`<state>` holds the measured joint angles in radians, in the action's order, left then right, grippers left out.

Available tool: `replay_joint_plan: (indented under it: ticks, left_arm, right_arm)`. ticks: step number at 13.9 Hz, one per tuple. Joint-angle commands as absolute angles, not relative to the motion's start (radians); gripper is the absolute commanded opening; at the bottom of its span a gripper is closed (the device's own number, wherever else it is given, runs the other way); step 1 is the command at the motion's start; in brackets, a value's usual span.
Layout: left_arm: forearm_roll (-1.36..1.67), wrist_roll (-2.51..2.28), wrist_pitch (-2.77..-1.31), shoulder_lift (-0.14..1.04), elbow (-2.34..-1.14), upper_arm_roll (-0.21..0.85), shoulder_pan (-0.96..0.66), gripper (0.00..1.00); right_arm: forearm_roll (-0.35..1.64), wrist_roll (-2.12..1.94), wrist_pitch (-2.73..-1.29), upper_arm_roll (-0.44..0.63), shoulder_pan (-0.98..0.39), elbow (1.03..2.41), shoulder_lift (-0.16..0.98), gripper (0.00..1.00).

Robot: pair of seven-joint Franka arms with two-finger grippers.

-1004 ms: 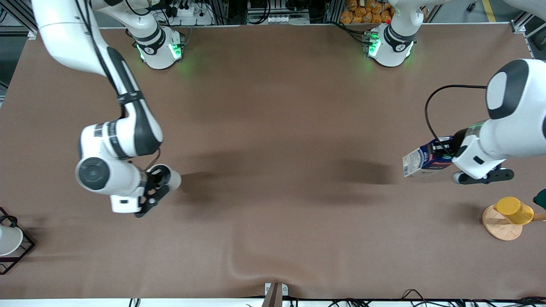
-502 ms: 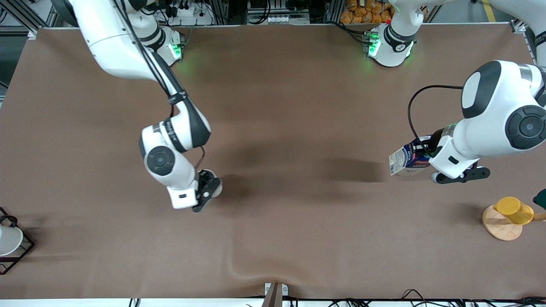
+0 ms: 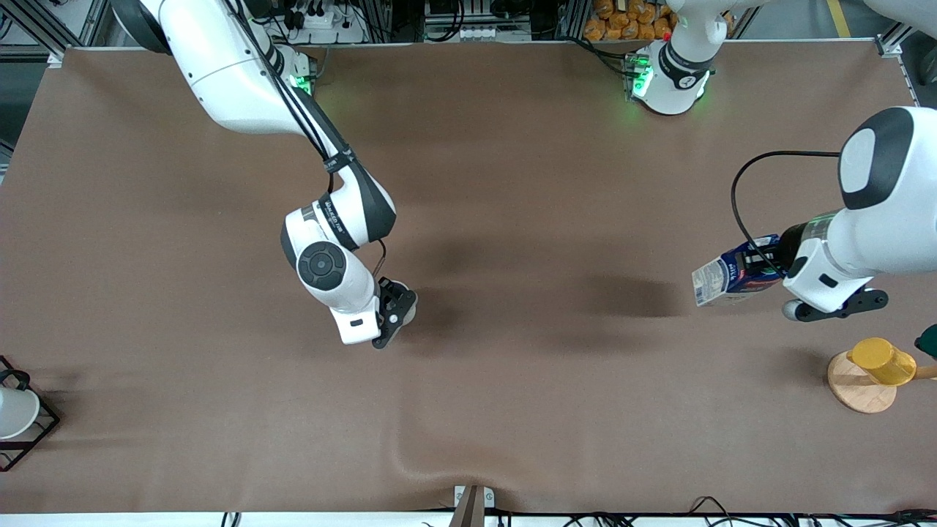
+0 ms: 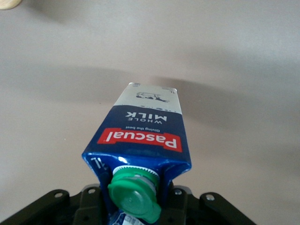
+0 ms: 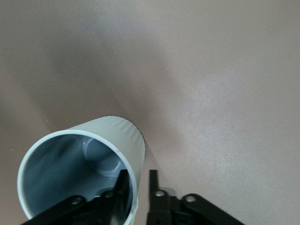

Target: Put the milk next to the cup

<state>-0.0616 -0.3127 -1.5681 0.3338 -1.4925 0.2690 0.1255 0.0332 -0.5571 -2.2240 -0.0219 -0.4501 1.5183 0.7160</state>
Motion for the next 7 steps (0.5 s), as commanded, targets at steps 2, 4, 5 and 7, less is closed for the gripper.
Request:
replay_joint_plan:
  ticks: [2, 4, 5, 7]
  left_arm:
    - [-0.064, -0.376, -1.585, 0.351, -1.483, 0.284, 0.069, 0.4]
    - [-0.007, -0.385, -1.586, 0.351, -1.465, 0.322, 0.058, 0.4]
    - [0.02, -0.412, -1.591, 0.351, -1.46, 0.342, 0.042, 0.4]
    - [0.026, -0.491, -1.614, 0.35, -1.459, 0.37, -0.014, 0.4]
  right_arm:
    - [0.054, -0.581, -2.211, -0.021, -0.436, 1.517, 0.701, 1.0]
    - [0.072, -0.58, -2.093, -0.021, -0.413, 1.508, 0.664, 1.0]
    - [0.131, -0.575, -2.041, -0.02, -0.394, 1.508, 0.643, 1.0]
    - [0.268, -0.584, -1.891, -0.015, -0.307, 1.508, 0.612, 1.0]
